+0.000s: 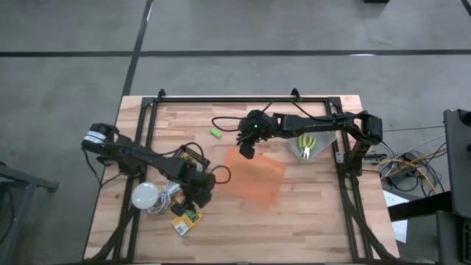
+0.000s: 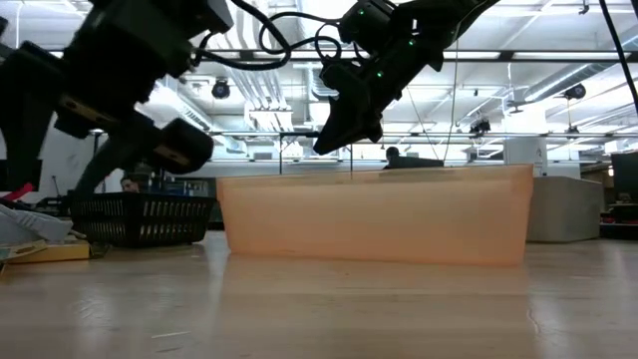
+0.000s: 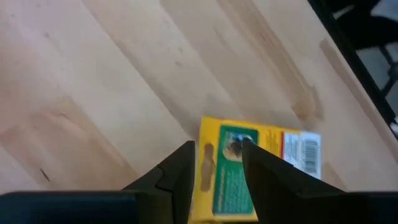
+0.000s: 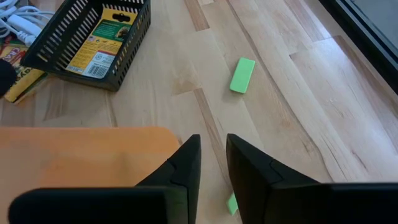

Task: Pick & Place School Supplies
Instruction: Put the bottom yellow crayon box into the black bin

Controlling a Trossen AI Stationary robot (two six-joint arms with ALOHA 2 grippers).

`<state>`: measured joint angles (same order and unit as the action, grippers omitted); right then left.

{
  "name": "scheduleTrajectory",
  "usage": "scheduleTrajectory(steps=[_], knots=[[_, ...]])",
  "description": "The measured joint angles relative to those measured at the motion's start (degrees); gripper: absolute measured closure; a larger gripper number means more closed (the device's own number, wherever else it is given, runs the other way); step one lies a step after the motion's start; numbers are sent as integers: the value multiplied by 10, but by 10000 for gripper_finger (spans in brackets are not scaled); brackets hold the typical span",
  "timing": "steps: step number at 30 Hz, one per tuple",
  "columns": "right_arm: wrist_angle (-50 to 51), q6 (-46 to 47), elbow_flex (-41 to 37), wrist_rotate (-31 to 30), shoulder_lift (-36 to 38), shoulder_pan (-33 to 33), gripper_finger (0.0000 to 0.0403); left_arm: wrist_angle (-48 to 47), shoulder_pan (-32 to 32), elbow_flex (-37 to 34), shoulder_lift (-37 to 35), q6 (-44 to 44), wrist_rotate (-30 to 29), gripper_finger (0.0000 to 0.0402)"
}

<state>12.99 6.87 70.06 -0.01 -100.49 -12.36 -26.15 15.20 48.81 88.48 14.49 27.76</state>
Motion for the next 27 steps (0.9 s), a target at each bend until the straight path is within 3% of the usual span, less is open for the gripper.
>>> scheduleTrajectory(steps=[17,27], knots=[[0,0,0,0,0,0,318,36,-1,-23,60,-29,33,264],[0,0,0,0,0,0,333,37,-1,-22,64,-27,44,264]])
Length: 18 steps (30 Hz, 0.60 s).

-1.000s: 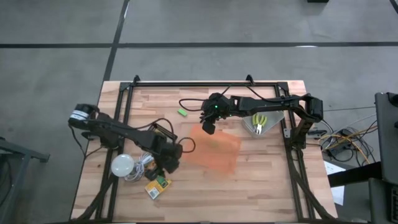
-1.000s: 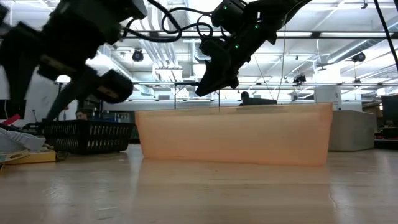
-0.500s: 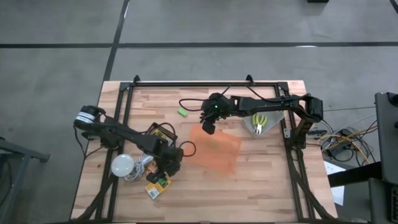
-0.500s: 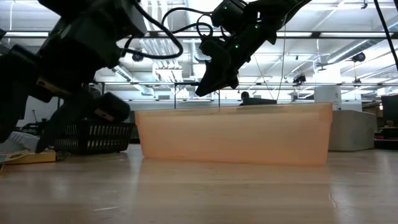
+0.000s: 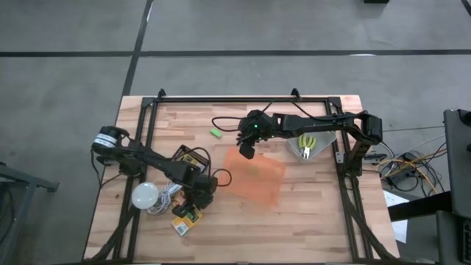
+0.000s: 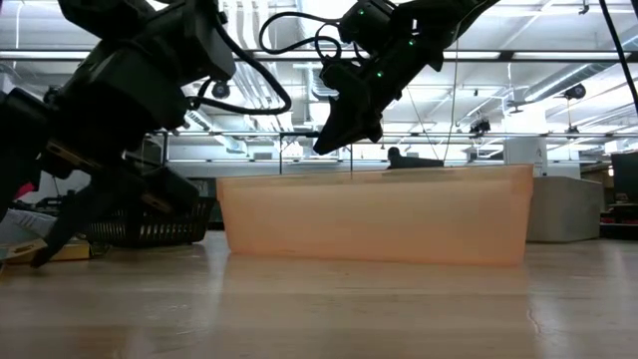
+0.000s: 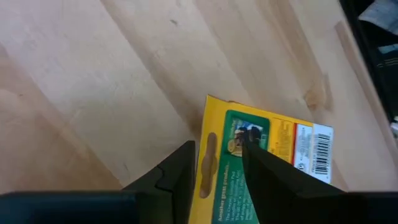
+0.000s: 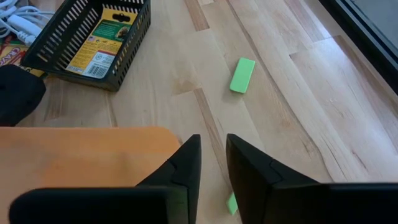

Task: Pick & Place School Supplies
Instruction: Put the bottom yellow crayon box into the black bin

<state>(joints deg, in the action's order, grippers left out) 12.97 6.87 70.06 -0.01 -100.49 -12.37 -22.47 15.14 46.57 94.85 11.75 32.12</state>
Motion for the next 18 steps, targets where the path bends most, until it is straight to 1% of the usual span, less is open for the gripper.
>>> scheduleTrajectory(steps=[3,5,15,18], knots=[[0,0,0,0,0,0,335,0,0,0,0,2,7,272],[0,0,0,0,0,0,332,0,0,0,0,2,8,286],[0,0,0,0,0,0,319,0,0,0,0,-3,7,390],[0,0,0,0,0,0,319,0,0,0,0,-2,5,394]])
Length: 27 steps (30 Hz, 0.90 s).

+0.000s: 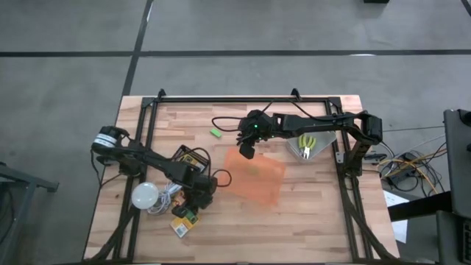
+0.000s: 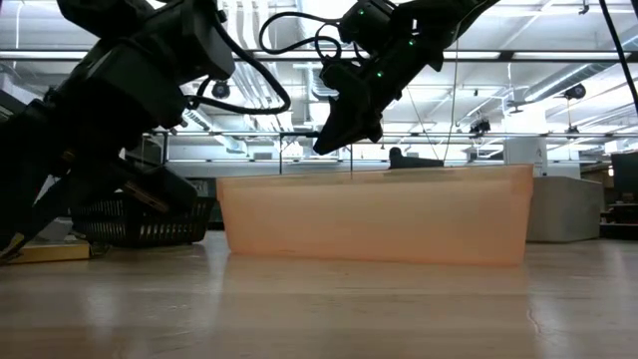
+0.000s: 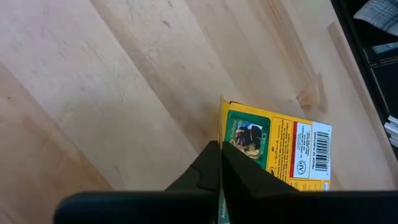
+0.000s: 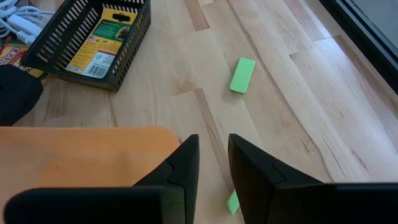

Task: Pick & Place School Supplies
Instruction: Put the bottom yellow crayon box into the black bin

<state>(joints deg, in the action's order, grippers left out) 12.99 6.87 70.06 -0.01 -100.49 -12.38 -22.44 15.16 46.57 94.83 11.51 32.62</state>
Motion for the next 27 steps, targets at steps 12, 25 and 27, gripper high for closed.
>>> scheduleTrajectory(steps=[12,25,27], knots=[[0,0,0,0,0,0,334,-27,0,46,-14,-16,-6,397],[0,0,0,0,0,0,318,-229,0,198,-63,-105,-92,398],[0,0,0,0,0,0,319,-261,0,229,-70,-133,-125,398]])
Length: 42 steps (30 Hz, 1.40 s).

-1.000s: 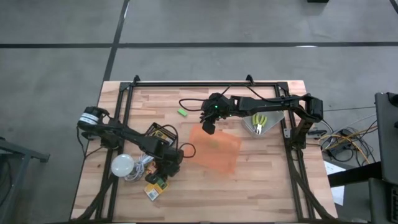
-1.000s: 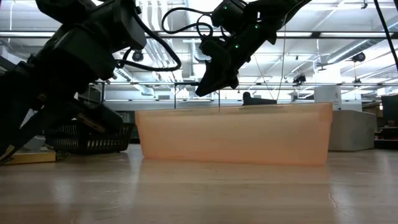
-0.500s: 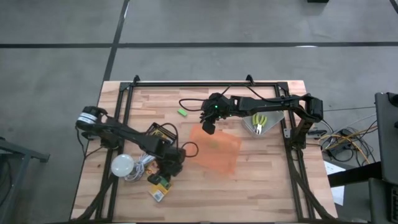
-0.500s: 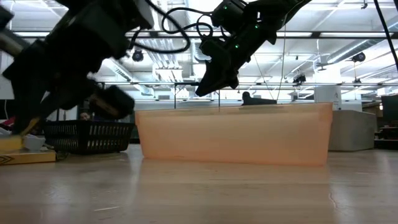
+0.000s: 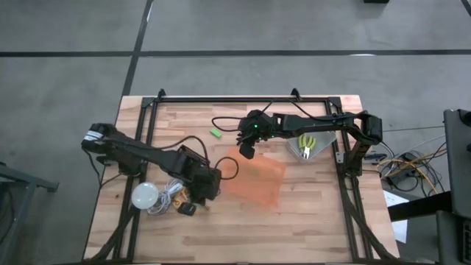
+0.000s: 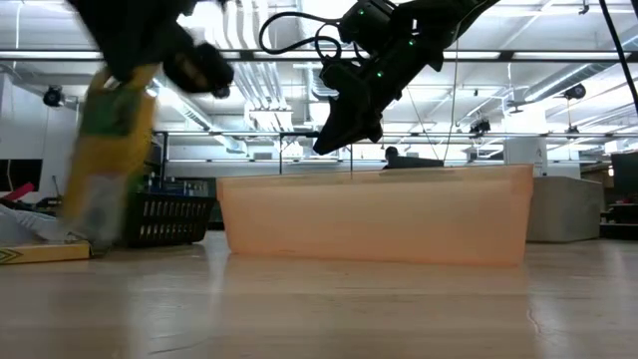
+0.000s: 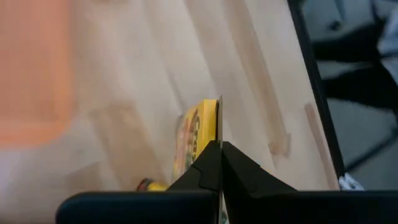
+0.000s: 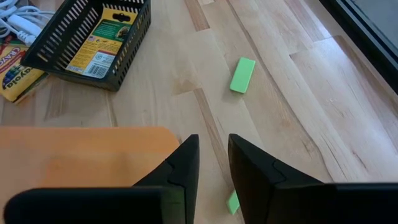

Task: Pick & Place School Supplies
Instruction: Put the bottom yellow crayon box into the black bin

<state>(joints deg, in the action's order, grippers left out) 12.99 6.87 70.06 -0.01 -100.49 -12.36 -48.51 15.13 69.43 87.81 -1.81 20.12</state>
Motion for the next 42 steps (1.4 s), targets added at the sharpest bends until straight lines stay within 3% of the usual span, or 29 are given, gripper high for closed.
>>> scheduleTrajectory(steps=[11,18,29,42], knots=[[0,0,0,0,0,0,335,-120,0,170,-45,-125,-185,399],[0,0,0,0,0,0,325,-130,-5,173,-100,-282,-300,399],[0,0,0,0,0,0,322,-141,-85,107,-195,-352,-296,399],[0,0,0,0,0,0,330,-140,-177,29,-217,-399,-271,399]])
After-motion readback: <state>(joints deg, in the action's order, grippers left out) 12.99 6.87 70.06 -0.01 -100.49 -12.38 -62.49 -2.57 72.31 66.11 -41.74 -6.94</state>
